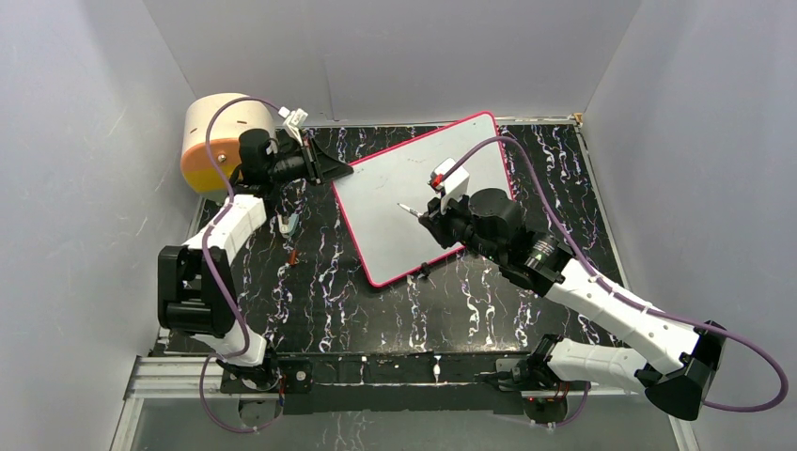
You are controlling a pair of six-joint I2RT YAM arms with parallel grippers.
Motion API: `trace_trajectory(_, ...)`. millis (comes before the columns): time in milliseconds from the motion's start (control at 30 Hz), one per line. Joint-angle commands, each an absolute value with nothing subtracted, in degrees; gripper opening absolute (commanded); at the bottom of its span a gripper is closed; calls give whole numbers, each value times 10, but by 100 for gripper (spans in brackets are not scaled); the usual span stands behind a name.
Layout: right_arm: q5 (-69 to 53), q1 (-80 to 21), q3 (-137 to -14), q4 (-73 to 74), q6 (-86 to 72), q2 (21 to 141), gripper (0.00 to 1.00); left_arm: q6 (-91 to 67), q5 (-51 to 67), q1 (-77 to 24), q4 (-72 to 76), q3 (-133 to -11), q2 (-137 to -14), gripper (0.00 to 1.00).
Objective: Write a sentence on the whiteboard
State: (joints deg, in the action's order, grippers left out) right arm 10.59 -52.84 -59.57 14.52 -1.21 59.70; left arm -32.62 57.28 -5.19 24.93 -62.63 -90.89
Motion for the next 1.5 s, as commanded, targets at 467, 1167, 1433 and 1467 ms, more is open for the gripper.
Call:
trace_trajectory(467,42,-526,-647,102,40,634,0,-227,547,-57,137,-592,-835,13)
trace_trajectory(1167,67,-526,-685,86,27,691,0,-253,522,-57,156,-582,-842,24)
trace_trajectory(1433,85,-526,-694,85,7,704,0,-259,531,-56,160,-585,-853,11)
trace_trajectory(1467,83,-526,-695,85,7,703,0,-260,533,-56,161,-583,-853,9)
